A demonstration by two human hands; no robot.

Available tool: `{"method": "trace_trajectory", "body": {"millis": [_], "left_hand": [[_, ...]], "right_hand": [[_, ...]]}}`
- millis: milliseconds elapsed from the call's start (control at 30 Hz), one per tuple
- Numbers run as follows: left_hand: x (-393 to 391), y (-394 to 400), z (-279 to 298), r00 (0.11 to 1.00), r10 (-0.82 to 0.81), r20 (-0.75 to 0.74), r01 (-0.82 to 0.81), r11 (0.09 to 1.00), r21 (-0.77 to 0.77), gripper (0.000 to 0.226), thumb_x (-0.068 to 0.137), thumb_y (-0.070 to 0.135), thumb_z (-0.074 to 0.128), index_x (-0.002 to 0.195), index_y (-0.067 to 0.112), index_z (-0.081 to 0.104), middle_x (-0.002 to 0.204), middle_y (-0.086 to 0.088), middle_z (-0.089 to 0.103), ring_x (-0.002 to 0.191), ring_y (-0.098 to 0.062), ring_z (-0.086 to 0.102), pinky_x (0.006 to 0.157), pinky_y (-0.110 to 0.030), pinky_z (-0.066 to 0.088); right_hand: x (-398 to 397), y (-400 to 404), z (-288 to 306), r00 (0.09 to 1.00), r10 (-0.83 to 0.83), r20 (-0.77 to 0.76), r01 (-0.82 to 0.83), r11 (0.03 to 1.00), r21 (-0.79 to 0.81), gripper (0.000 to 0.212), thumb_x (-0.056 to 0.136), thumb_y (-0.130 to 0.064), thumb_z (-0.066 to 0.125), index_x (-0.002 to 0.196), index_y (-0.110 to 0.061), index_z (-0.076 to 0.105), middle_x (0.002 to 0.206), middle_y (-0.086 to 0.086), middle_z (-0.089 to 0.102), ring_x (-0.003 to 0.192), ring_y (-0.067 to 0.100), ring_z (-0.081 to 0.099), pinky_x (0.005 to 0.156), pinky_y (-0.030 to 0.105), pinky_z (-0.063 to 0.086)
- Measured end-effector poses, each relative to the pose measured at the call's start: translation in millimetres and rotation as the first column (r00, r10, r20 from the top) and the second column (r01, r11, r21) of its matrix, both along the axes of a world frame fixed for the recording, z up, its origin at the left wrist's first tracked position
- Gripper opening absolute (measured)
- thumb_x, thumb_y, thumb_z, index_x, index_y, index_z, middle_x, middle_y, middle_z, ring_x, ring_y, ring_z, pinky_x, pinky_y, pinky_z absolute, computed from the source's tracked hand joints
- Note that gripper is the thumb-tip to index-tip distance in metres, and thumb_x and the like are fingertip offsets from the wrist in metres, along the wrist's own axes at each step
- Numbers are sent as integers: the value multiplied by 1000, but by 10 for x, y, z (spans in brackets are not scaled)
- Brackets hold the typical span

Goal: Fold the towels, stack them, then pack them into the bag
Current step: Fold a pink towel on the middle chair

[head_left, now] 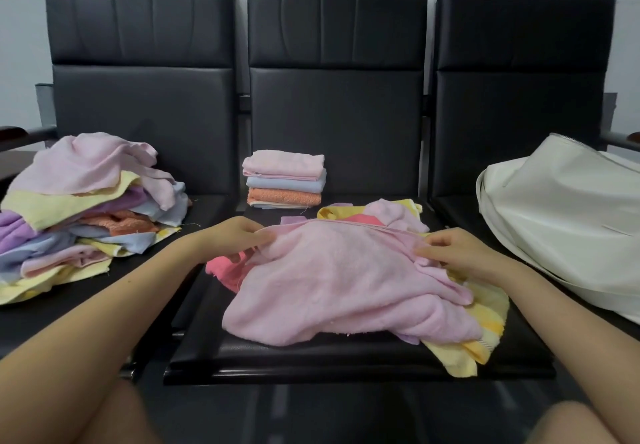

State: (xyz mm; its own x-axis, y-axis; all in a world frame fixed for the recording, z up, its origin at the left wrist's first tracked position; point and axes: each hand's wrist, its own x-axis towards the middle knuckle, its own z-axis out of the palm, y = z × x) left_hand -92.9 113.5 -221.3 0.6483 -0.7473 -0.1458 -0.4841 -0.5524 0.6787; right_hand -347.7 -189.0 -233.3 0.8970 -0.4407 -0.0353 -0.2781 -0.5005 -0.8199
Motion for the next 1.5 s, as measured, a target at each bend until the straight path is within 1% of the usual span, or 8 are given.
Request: {"method": "trace_trajectory", "body": {"millis": [167, 467, 633, 833, 933, 1100, 1267, 1500], "left_hand": [[11, -101, 47, 985, 120, -120, -147, 956, -252, 23, 97, 18, 55, 96, 2, 71, 86, -11, 69, 78, -26, 69, 66, -32, 59], [-143, -171, 908, 982, 172, -78, -179, 714, -676, 26, 87, 22, 55, 88, 7, 76, 101, -24, 70, 97, -32, 67, 97, -51, 50], [-321, -79, 1683, 966, 247, 78, -107, 656, -747, 36, 90, 29, 55, 91, -3, 71, 87, -13, 67, 83, -21, 60, 93, -46, 50], [-610, 126, 2368, 890, 376, 257, -55, 649, -759, 30, 90, 25, 49, 65, 8, 47, 66, -5, 44, 65, -16, 42, 66, -31, 36], [-711, 237, 2619, 878, 398, 267, -43, 620, -784, 28, 79, 33, 46, 68, 9, 54, 69, -6, 38, 65, -16, 36, 64, -31, 32], [-788, 244, 2891, 854, 467, 231, -73, 545, -835, 39, 88, 19, 45, 58, 23, 20, 53, 8, 18, 50, -12, 15, 49, -25, 13], [-573, 192, 2739, 861, 419, 289, -72, 662, -746, 35, 92, 27, 46, 61, 17, 31, 62, -2, 28, 57, -15, 24, 54, -29, 19], [25, 39, 1643, 723, 71, 687, 6, 994, -110, 46, 93, 41, 42, 67, 4, 51, 67, -3, 50, 63, -19, 44, 58, -26, 35]], "right_hand": [[57, -6, -10, 962, -199, 188, 228, 962, -148, 39, 87, -21, 65, 70, 11, 51, 62, 10, 40, 60, 21, 37, 59, 34, 33], [247, 57, 1093, 737, -467, 489, 486, 869, 97, 35, 86, -23, 59, 103, 7, 62, 87, 28, 57, 73, 37, 54, 69, 40, 49], [79, 171, 1997, 699, -348, 625, 416, 908, 41, 20, 82, -19, 70, 72, -4, 61, 70, 6, 53, 65, 17, 47, 56, 26, 36], [-173, 390, 2643, 658, -282, 698, 387, 922, 8, 22, 79, -19, 75, 70, -10, 57, 69, 2, 53, 63, 14, 47, 56, 26, 39], [-335, 517, 2894, 619, -264, 740, 240, 960, 142, 22, 79, -19, 78, 72, -13, 58, 72, 2, 59, 63, 13, 53, 59, 25, 46], [-477, 504, 3136, 693, -180, 698, -79, 943, 322, 39, 78, -20, 77, 109, -1, 66, 103, 12, 70, 86, 20, 69, 68, 26, 58], [-395, 377, 2982, 851, -152, 503, -42, 934, 354, 14, 92, -14, 63, 103, -8, 68, 100, 10, 71, 89, 21, 68, 75, 33, 55], [40, -85, 1876, 957, -145, 251, 156, 987, -25, 8, 89, -5, 64, 86, 2, 67, 80, 11, 61, 70, 19, 58, 61, 27, 47]]}}
